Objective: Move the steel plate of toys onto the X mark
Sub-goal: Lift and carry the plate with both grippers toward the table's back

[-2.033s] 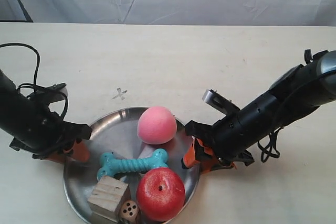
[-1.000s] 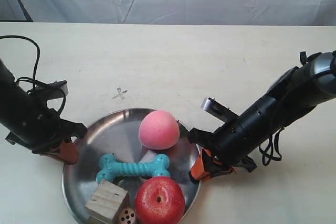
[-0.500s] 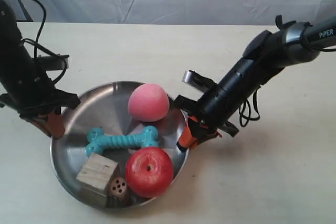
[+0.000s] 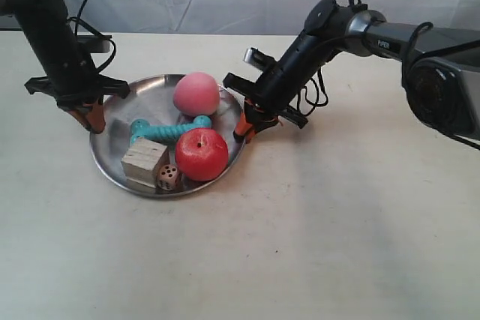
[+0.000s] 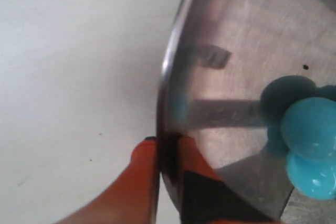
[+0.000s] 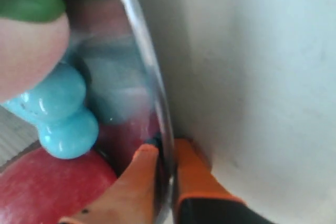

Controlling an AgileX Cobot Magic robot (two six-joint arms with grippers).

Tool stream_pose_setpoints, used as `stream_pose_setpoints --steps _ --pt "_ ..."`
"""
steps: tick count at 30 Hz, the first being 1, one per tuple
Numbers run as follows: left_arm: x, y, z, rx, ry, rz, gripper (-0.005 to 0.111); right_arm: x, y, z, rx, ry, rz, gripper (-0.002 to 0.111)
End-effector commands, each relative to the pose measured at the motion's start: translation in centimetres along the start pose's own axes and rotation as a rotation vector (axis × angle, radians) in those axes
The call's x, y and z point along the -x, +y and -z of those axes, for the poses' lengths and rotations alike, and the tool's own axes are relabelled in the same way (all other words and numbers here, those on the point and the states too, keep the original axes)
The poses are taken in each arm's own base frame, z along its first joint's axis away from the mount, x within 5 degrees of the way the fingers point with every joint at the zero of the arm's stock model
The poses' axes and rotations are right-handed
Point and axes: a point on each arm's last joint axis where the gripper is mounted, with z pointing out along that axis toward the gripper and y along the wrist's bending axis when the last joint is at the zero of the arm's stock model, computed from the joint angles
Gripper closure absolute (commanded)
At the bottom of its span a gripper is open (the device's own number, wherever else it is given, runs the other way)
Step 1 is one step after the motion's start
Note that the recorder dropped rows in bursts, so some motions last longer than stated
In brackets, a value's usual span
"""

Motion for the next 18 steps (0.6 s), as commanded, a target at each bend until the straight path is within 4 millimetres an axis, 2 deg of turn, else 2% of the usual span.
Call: stream_pose_setpoints --steps 1,4,7,9,12,18 --pt "0.5 -2.5 -0.3 -0.133 -0.003 0.001 0.107 1.1 0.5 -1.3 -0.004 -0.081 -0.040 0.109" --pt "0.6 -2.3 0.0 -0.130 -0.012 0.004 0.103 1.1 0.0 -1.1 -0.058 -0.080 -0.027 0.100" --pt "0.6 -2.3 0.0 -0.130 -0.012 0.010 0.092 1.2 -0.3 -0.9 -0.068 -0.084 -0.029 0.078" --pt "0.6 -2.3 0.0 -0.127 -0.009 0.038 0.081 1.2 -0.4 -0.8 -0.069 -0.085 -0.030 0.068" --pt "0.5 -2.0 0.0 -0.094 -0.001 0.071 0.067 1.2 -0.5 -0.8 -0.070 -0.086 -0.031 0.068" --pt "0.4 -1.5 0.0 -0.044 0.006 0.083 0.053 1.2 -0.8 -0.6 -0.081 -0.088 -0.039 0.068"
